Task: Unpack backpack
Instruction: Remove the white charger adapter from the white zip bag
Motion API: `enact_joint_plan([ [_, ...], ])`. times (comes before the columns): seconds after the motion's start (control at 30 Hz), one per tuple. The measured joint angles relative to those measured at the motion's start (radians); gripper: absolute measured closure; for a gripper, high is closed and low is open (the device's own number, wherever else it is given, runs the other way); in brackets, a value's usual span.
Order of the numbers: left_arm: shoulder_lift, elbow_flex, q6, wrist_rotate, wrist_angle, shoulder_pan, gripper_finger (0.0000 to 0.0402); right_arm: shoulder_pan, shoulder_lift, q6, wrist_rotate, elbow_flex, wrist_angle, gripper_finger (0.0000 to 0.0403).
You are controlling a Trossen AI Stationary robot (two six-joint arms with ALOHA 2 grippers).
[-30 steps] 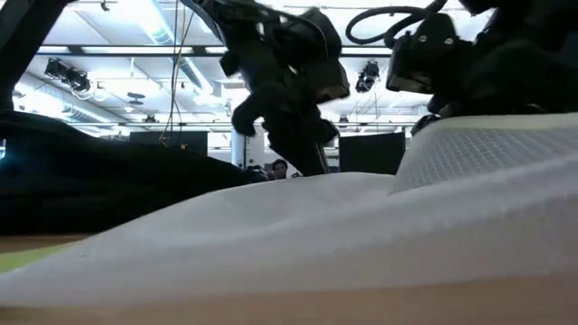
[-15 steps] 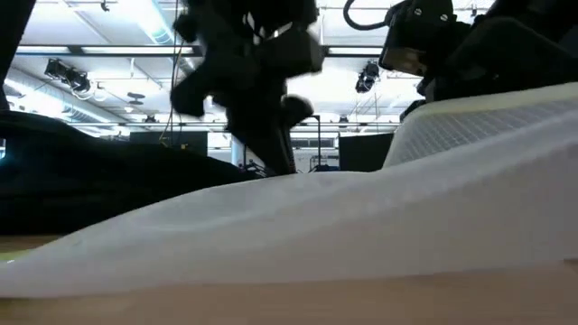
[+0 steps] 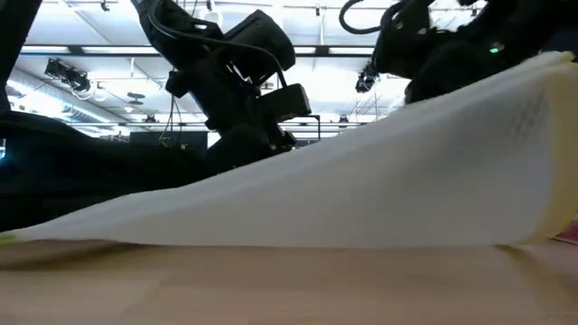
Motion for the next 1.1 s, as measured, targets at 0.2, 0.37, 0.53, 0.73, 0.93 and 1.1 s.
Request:
enact_joint_plan([
  [0.2, 0.000, 0.000, 0.000, 0.000, -0.001, -0.007, 0.0402, -0.020, 0.000, 0.022, 0.011, 0.000, 0.008, 0.0165],
  [0.37, 0.000, 0.000, -0.001, 0.002, 0.000, -0.007, 0.0402, -0.021, 0.000, 0.020, 0.015, 0.000, -0.003, 0.0166],
  [0.53, 0.005, 0.000, -0.001, 0.002, 0.010, -0.009, 0.0402, -0.021, 0.000, 0.099, 0.070, 0.001, -0.079, 0.0161],
  [0.73, 0.007, 0.000, -0.002, 0.008, 0.016, -0.009, 0.0402, -0.044, 0.000, 0.203, 0.102, 0.001, -0.166, 0.0159],
  [0.93, 0.007, 0.000, -0.010, 0.008, 0.024, -0.009, 0.0402, -0.096, 0.002, 0.207, 0.099, 0.001, -0.180, 0.0162],
  [1.1, 0.007, 0.000, -0.023, 0.012, 0.028, -0.013, 0.0402, -0.135, 0.088, 0.214, 0.055, 0.002, -0.154, 0.0156],
])
